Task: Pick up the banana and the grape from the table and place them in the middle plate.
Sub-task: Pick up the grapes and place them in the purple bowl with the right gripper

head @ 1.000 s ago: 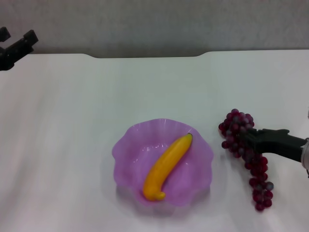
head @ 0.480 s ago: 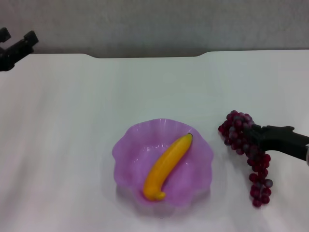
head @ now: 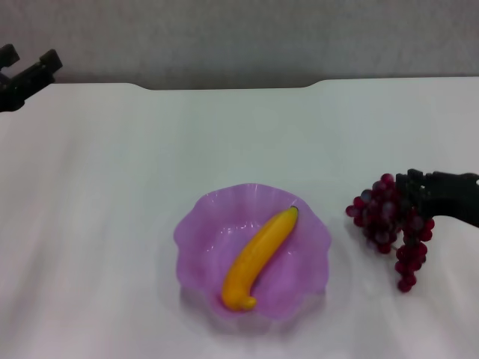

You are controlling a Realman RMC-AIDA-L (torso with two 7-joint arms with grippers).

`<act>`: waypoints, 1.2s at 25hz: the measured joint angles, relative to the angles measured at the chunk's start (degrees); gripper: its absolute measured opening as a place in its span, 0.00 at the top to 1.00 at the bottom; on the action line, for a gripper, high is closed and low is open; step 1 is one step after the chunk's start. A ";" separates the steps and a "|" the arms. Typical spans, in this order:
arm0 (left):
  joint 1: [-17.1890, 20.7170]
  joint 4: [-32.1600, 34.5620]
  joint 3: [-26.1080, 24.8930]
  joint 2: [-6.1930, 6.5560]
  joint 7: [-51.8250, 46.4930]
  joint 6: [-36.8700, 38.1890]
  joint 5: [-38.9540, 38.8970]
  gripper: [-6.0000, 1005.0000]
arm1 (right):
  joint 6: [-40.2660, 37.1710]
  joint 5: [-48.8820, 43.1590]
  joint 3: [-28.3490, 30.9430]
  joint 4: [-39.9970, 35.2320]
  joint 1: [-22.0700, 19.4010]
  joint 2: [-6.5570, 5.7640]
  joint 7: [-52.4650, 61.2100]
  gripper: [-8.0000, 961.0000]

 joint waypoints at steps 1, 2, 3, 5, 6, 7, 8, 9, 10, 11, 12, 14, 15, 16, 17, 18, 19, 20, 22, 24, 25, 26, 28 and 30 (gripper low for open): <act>0.00 0.07 0.00 0.00 -0.01 0.00 0.01 0.13 | -0.12 -1.57 -0.24 2.28 -0.75 0.03 1.38 0.80; 0.00 0.07 0.00 0.00 -0.02 0.00 0.03 0.13 | -0.12 -1.57 -0.24 2.28 -0.75 0.03 1.38 0.80; 0.02 0.09 0.00 0.00 -0.02 0.00 0.07 0.13 | -0.17 -2.88 -0.34 4.56 -1.72 0.05 2.42 0.80; 0.05 0.09 0.00 0.00 -0.02 0.00 0.09 0.13 | -0.20 -3.56 -0.36 5.70 -2.24 0.05 2.93 0.80; 0.07 0.09 0.00 0.00 -0.02 0.00 0.11 0.13 | -0.21 -3.94 -0.36 6.46 -2.56 0.04 3.25 0.80; 0.07 0.09 0.00 0.00 -0.02 0.00 0.11 0.13 | -0.23 -4.52 -0.37 7.37 -2.91 0.04 3.71 0.80; 0.12 0.10 0.00 0.00 -0.02 0.00 0.11 0.13 | -0.23 -5.17 -0.37 8.23 -3.22 0.05 4.31 0.80; 0.13 0.10 0.00 0.00 -0.02 0.00 0.11 0.13 | -0.24 -6.06 -0.37 9.12 -3.46 0.04 4.99 0.80; 0.15 0.10 0.00 0.00 -0.02 0.00 0.12 0.13 | -0.23 -7.01 -0.38 10.02 -3.71 0.05 5.70 0.80; 0.16 0.10 0.00 0.00 -0.02 0.00 0.11 0.13 | -0.23 -7.99 -0.39 10.86 -3.93 0.05 6.40 0.81; 0.17 0.10 0.00 0.00 -0.02 0.00 0.12 0.13 | -0.20 -9.21 -0.44 12.01 -4.17 0.05 7.34 0.81; 0.17 0.10 0.00 0.00 -0.02 0.00 0.12 0.13 | -0.01 -11.71 -0.53 14.15 -4.54 0.05 9.19 0.81; 0.18 0.10 0.00 0.00 -0.03 0.00 0.12 0.13 | 0.09 -12.62 -0.58 15.08 -4.68 0.05 9.90 0.81; 0.18 0.10 0.00 0.00 -0.03 0.00 0.11 0.13 | 0.21 -13.56 -0.65 15.95 -4.84 0.04 10.67 0.81; 0.18 0.10 0.00 0.00 -0.02 0.00 0.11 0.13 | 0.30 -14.18 -0.81 16.83 -5.01 0.04 11.19 0.81; 0.18 0.10 0.00 0.00 -0.03 0.00 0.11 0.13 | 0.37 -14.67 -1.00 17.66 -5.20 0.04 11.57 0.81; 0.18 0.10 0.00 0.00 -0.03 0.00 0.11 0.13 | 0.46 -14.95 -1.21 18.51 -5.40 0.03 11.75 0.82; 0.18 0.10 0.00 0.00 -0.03 0.00 0.11 0.13 | 0.78 -15.13 -1.34 19.22 -5.53 0.00 11.77 0.82; 0.18 0.10 0.00 0.00 -0.05 0.00 0.11 0.13 | 1.78 -15.50 -1.47 20.90 -5.77 -0.01 11.93 0.82; 0.18 0.10 0.00 0.00 -0.09 0.00 0.11 0.13 | 2.51 -15.77 -1.48 22.26 -5.95 -0.02 12.09 0.82; 0.18 0.10 0.00 0.00 -0.09 0.00 0.11 0.13 | 2.82 -15.93 -1.52 23.05 -6.09 -0.02 12.14 0.82; 0.18 0.10 0.00 0.00 -0.10 0.00 0.11 0.13 | 3.07 -16.22 -1.65 23.87 -6.24 -0.02 12.23 0.82; 0.18 0.10 0.00 0.00 -0.11 0.00 0.11 0.13 | 3.32 -16.74 -1.99 25.20 -6.54 -0.01 12.41 0.82; 0.18 0.10 0.00 0.00 -0.11 0.00 0.11 0.13 | 3.44 -17.43 -2.62 26.66 -6.82 -0.01 12.71 0.82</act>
